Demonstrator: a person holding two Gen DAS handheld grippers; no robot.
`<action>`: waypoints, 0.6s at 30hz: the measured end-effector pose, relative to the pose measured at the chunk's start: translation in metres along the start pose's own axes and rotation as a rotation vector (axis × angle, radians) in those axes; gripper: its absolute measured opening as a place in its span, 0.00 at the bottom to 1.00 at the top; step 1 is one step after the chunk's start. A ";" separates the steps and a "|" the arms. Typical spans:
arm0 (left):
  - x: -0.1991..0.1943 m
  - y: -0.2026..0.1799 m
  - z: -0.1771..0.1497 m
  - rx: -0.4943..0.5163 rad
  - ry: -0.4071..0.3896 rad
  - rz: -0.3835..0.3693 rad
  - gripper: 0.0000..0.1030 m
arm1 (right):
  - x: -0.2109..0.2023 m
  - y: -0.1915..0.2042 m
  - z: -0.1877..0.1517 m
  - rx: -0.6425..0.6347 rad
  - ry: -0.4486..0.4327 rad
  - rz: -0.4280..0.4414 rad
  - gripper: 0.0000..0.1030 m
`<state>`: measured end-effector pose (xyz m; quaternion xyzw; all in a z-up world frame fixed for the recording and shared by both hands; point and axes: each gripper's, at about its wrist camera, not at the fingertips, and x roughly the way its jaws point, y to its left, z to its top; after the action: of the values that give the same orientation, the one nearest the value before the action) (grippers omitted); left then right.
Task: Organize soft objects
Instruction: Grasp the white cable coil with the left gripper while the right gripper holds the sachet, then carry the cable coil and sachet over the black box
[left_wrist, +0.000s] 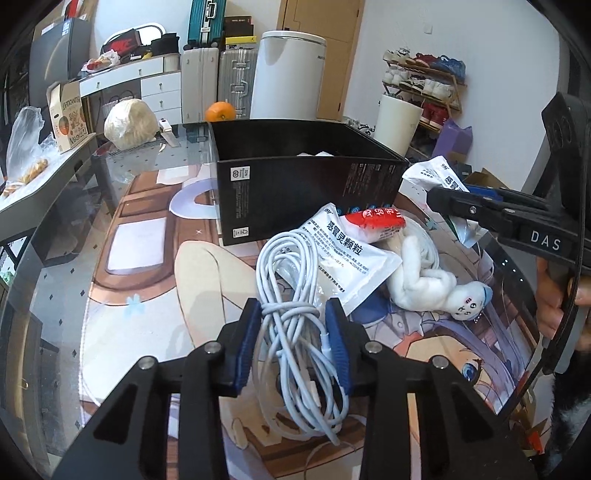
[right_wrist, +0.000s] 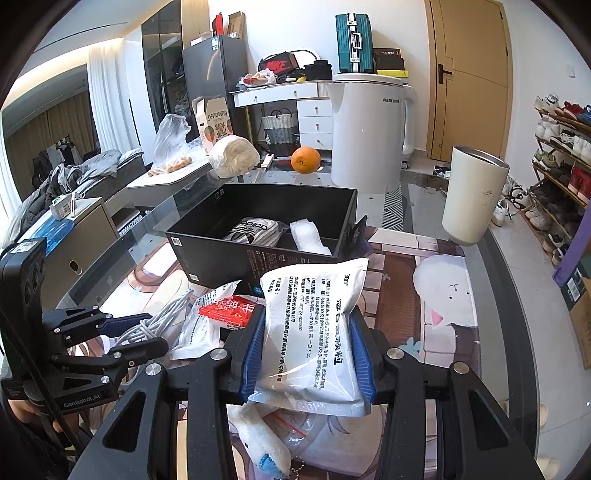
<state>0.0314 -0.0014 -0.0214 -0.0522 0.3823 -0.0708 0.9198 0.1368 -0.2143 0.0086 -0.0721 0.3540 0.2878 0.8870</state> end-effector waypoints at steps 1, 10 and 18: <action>-0.001 0.001 0.000 -0.003 -0.005 -0.001 0.34 | 0.000 0.000 0.000 -0.001 -0.002 0.000 0.42; -0.018 0.005 0.012 -0.019 -0.096 -0.008 0.34 | -0.004 0.004 0.002 -0.009 -0.021 0.002 0.42; -0.029 0.008 0.025 -0.021 -0.157 0.004 0.34 | -0.010 0.007 0.002 -0.024 -0.038 0.007 0.42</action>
<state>0.0293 0.0124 0.0148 -0.0666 0.3099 -0.0604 0.9465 0.1287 -0.2124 0.0171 -0.0761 0.3338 0.2963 0.8916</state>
